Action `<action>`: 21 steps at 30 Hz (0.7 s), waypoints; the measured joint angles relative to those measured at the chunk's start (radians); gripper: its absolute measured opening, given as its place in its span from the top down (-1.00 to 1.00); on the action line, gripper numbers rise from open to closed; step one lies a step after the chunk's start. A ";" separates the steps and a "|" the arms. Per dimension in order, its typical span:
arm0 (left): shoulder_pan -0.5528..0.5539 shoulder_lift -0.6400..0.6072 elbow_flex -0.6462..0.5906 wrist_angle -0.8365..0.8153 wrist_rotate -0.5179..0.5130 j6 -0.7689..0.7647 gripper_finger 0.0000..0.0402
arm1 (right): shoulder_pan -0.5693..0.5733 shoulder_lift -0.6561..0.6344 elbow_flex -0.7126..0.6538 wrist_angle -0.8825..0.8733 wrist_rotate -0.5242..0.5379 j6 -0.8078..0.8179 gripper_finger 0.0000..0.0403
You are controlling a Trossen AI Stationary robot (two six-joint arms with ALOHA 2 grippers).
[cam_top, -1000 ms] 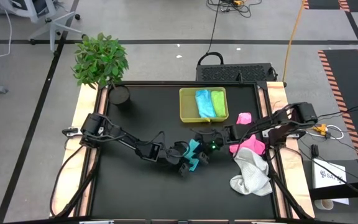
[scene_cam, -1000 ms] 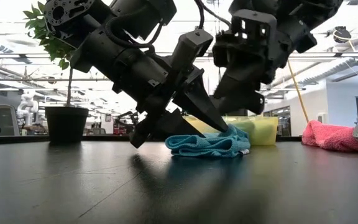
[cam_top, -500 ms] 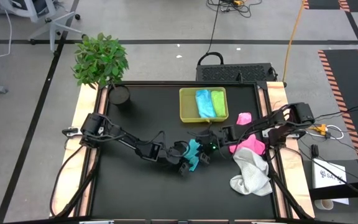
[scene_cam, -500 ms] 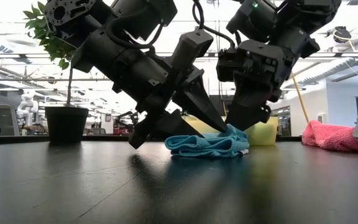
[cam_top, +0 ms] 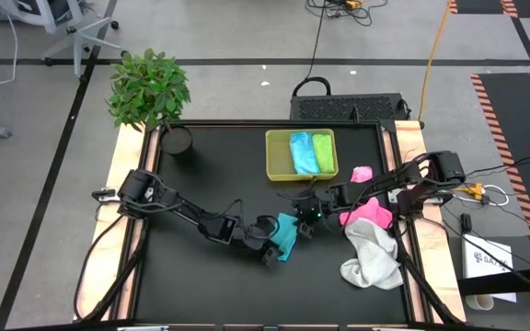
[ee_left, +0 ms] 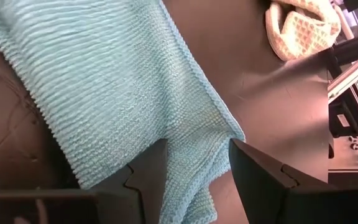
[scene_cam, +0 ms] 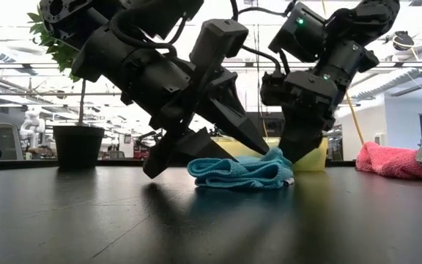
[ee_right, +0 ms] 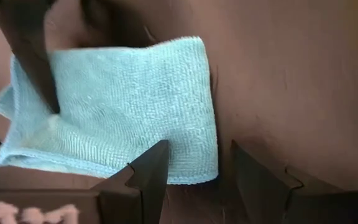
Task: Fold microfiber towels
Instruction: Fold the blue microfiber cloth
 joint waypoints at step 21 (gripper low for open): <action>0.000 0.000 0.000 0.150 0.140 -0.003 0.12 | -0.061 0.000 -0.056 0.092 0.123 -0.063 0.18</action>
